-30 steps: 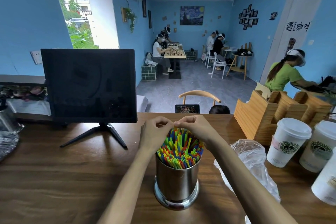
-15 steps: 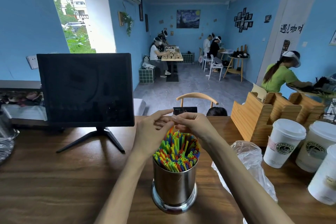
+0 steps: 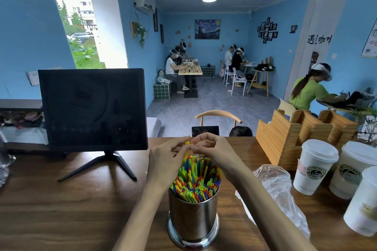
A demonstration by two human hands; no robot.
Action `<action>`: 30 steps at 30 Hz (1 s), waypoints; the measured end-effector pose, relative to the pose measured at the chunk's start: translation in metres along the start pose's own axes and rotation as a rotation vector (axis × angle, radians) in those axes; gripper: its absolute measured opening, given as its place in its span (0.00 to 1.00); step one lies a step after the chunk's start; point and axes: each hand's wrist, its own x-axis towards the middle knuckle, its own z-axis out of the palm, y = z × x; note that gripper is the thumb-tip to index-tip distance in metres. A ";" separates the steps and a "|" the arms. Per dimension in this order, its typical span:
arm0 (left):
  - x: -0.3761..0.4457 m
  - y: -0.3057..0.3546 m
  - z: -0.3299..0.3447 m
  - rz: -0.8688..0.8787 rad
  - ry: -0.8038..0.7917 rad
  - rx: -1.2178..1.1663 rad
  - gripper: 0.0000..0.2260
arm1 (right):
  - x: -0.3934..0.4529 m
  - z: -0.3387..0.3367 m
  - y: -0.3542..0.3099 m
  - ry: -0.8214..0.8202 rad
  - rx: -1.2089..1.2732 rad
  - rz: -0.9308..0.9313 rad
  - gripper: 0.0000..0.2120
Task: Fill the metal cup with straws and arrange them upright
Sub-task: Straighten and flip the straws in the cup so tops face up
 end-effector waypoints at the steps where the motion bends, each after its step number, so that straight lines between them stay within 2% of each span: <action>1: 0.000 0.000 0.000 0.010 0.004 0.006 0.11 | 0.000 0.000 0.001 -0.001 -0.015 -0.016 0.09; 4: 0.000 -0.001 -0.001 0.015 0.016 -0.001 0.10 | -0.002 0.001 0.004 0.012 -0.049 -0.050 0.09; 11: 0.004 -0.003 -0.009 0.015 -0.125 0.046 0.10 | -0.006 0.004 0.002 0.019 -0.117 -0.116 0.06; 15: 0.005 -0.003 -0.012 0.018 -0.137 0.048 0.10 | -0.005 0.004 0.001 0.028 -0.120 -0.135 0.15; 19: 0.003 -0.003 -0.012 0.017 -0.122 0.063 0.10 | -0.005 0.007 0.001 0.018 -0.149 -0.186 0.11; 24: 0.000 0.000 -0.014 -0.044 -0.047 -0.040 0.08 | -0.005 0.005 0.000 0.004 -0.156 -0.187 0.09; 27: 0.000 0.002 -0.016 -0.052 0.010 -0.079 0.07 | -0.005 0.005 0.003 -0.002 -0.228 -0.189 0.03; 30: 0.003 0.004 -0.019 -0.046 0.062 -0.087 0.08 | -0.005 0.005 0.006 -0.033 -0.313 -0.174 0.02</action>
